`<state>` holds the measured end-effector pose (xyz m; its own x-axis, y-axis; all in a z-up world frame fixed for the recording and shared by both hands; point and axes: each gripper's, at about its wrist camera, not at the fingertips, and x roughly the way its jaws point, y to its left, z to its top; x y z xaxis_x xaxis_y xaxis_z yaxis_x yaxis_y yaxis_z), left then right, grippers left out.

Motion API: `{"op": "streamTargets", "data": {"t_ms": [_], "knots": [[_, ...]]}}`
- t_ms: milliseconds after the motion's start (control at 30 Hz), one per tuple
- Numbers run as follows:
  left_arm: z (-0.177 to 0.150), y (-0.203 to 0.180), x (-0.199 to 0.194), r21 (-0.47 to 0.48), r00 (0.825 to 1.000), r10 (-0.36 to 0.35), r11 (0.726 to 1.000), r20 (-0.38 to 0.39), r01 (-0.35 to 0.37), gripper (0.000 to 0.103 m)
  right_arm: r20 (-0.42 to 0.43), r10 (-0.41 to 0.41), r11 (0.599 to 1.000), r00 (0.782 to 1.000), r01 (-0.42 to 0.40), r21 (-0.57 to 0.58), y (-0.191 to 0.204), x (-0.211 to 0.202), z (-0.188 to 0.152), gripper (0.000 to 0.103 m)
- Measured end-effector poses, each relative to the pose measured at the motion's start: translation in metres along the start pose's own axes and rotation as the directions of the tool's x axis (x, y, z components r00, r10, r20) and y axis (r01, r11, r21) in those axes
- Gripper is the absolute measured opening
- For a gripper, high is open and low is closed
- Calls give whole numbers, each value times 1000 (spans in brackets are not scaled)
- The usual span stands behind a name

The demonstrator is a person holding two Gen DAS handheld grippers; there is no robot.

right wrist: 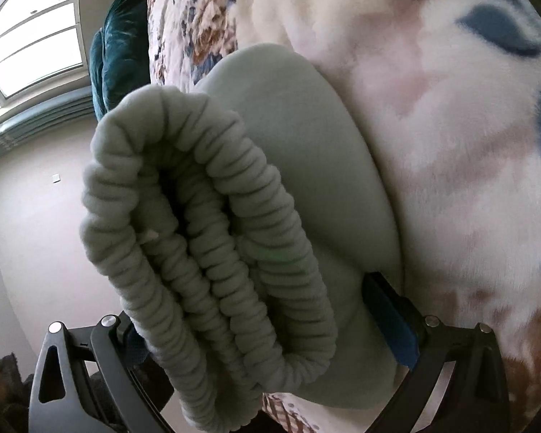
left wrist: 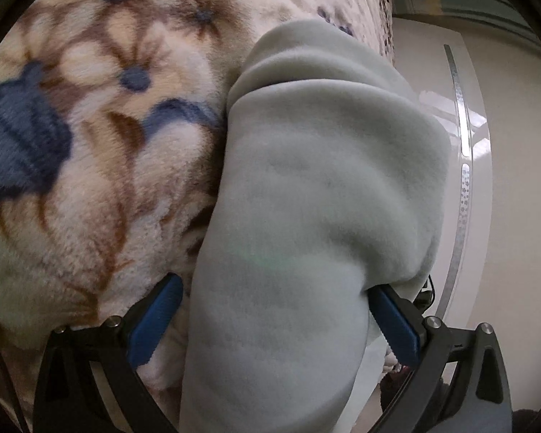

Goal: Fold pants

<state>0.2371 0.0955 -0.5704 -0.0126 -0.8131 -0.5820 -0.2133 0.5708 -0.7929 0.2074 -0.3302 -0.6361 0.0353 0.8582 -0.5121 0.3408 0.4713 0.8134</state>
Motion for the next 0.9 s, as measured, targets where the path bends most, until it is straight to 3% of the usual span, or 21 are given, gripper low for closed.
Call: {"op": "streamTargets", "data": {"t_ms": [300, 467, 500, 533, 567, 600, 633, 733, 900], "knots": [[-4, 0, 3, -5, 1000, -9, 1000, 4, 9, 103, 54, 74, 991, 996, -67, -118, 23, -16, -21, 103], [-8, 6, -3, 3, 1000, -4, 1000, -5, 4, 103, 137, 131, 987, 982, -116, -115, 26, -33, -27, 103], [-8, 7, -2, 6, 1000, -6, 1000, -7, 6, 103, 138, 96, 988, 986, -78, -130, 29, -33, -28, 103], [-7, 7, -1, 6, 1000, -9, 1000, -7, 9, 103, 126, -42, 985, 991, 62, -159, 33, -25, -28, 103], [-7, 7, 0, 11, 1000, -6, 1000, -10, 6, 103, 86, -230, 954, 969, 242, -177, 33, -10, -25, 103], [-8, 6, 1, 19, 1000, -2, 1000, -12, 2, 103, 58, -300, 934, 952, 306, -184, 30, 0, -22, 103], [-8, 7, 0, 20, 1000, -5, 1000, -7, 6, 103, 20, -316, 934, 949, 315, -166, 24, 11, -16, 103], [-6, 10, 0, 4, 1000, -20, 1000, -9, 20, 103, -32, -163, 984, 986, 161, -73, 8, 23, 1, 103], [-2, 15, 1, 3, 999, -43, 999, -28, 43, 103, -23, -24, 997, 999, 22, -70, 3, 39, 18, 103]]}}
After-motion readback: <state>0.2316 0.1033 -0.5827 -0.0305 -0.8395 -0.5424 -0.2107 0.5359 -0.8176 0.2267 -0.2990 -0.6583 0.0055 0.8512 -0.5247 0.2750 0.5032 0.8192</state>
